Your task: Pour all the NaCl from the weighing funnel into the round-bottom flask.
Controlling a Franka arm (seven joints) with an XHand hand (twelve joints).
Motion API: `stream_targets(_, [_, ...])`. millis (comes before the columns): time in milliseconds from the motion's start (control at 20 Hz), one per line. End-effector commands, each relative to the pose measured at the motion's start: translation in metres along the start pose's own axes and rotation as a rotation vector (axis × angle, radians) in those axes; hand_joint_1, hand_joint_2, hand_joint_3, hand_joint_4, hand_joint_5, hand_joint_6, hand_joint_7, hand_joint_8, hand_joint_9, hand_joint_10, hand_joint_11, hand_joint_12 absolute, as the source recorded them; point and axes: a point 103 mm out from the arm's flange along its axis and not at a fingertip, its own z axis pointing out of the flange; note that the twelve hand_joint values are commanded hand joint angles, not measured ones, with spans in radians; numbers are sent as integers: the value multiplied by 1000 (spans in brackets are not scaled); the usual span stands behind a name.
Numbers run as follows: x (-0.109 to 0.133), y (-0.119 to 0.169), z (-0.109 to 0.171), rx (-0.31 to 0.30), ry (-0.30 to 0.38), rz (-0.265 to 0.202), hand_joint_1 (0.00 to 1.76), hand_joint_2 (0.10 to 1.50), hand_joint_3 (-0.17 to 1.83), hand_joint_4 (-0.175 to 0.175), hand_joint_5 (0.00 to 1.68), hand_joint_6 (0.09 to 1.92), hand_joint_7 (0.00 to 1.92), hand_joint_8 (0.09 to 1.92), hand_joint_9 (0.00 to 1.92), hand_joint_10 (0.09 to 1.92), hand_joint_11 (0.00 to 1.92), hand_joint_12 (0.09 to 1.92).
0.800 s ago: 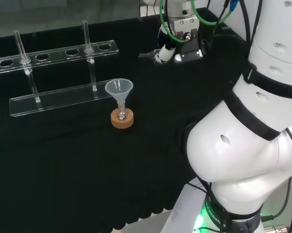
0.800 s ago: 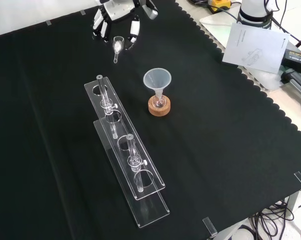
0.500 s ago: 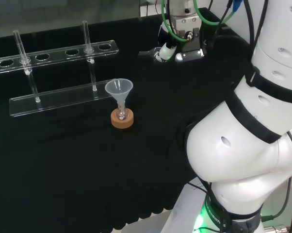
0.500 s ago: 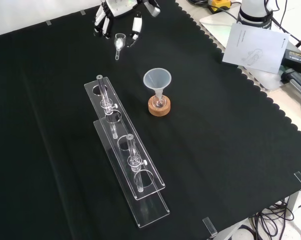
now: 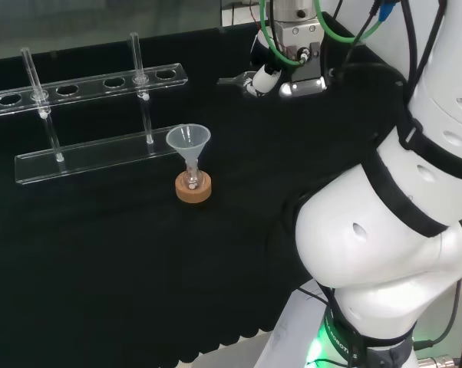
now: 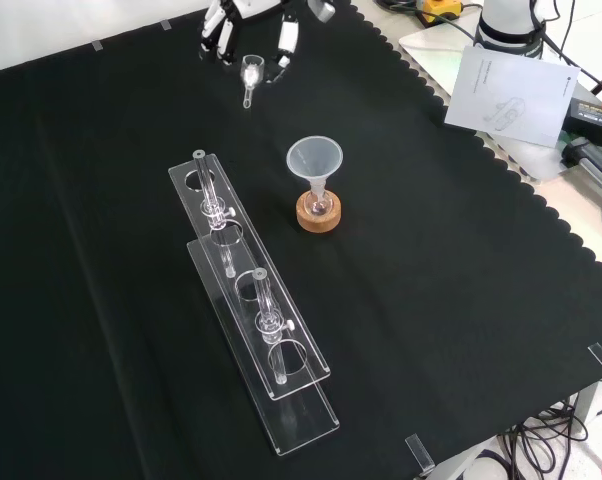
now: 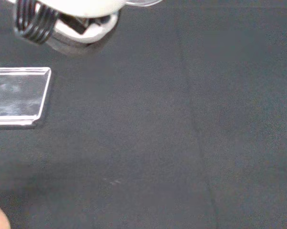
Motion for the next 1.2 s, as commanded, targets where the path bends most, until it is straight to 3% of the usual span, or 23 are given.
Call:
stream_targets(50, [19, -31, -2, 24, -6, -29, 1091, 662, 770, 175, 1139, 961, 528, 668, 939, 382, 735, 1094])
stream_targets(650, [63, -67, 7, 63, -80, -78, 1091, 663, 768, 175, 1139, 960, 529, 669, 931, 373, 741, 1087])
stream_targets(1200, [77, -63, 13, 106, -194, -73, 1091, 663, 767, 175, 1140, 959, 527, 668, 929, 370, 740, 1084])
